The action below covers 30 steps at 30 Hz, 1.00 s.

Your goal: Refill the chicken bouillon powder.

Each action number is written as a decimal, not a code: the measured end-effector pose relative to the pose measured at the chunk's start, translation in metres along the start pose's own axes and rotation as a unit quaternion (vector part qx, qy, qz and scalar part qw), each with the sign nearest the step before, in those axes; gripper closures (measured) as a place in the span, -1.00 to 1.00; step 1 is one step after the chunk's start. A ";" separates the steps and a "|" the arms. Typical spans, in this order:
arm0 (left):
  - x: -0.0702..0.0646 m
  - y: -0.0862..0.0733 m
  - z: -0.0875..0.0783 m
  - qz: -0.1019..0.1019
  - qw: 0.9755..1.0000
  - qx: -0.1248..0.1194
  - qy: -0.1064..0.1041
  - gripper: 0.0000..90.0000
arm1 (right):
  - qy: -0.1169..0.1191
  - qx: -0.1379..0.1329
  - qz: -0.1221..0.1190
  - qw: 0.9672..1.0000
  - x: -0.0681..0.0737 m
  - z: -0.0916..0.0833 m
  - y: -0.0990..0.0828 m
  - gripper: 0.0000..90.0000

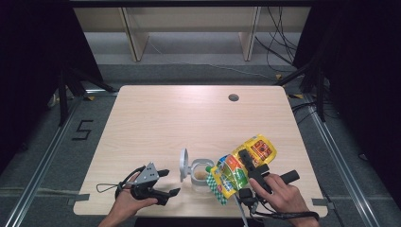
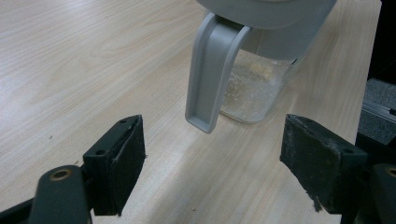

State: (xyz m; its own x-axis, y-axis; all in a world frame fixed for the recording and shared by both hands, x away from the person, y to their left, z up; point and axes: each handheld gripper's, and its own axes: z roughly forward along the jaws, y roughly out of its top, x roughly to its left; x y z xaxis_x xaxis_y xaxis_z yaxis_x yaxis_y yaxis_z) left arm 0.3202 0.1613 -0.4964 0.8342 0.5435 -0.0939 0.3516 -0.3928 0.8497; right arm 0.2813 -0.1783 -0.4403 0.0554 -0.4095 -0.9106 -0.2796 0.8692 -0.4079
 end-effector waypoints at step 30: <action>0.000 0.000 -0.001 0.007 1.000 0.003 0.004 -0.53 | 0.003 0.001 -0.011 1.000 -0.001 -0.002 0.000 -0.06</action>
State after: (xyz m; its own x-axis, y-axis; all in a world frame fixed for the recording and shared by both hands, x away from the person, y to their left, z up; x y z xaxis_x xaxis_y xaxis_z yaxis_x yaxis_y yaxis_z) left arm 0.3203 0.1620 -0.4957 0.8350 0.5447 -0.0782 0.3432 -0.4045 0.8477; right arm 0.2795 -0.1784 -0.4391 0.0564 -0.4292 -0.9015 -0.2761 0.8610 -0.4272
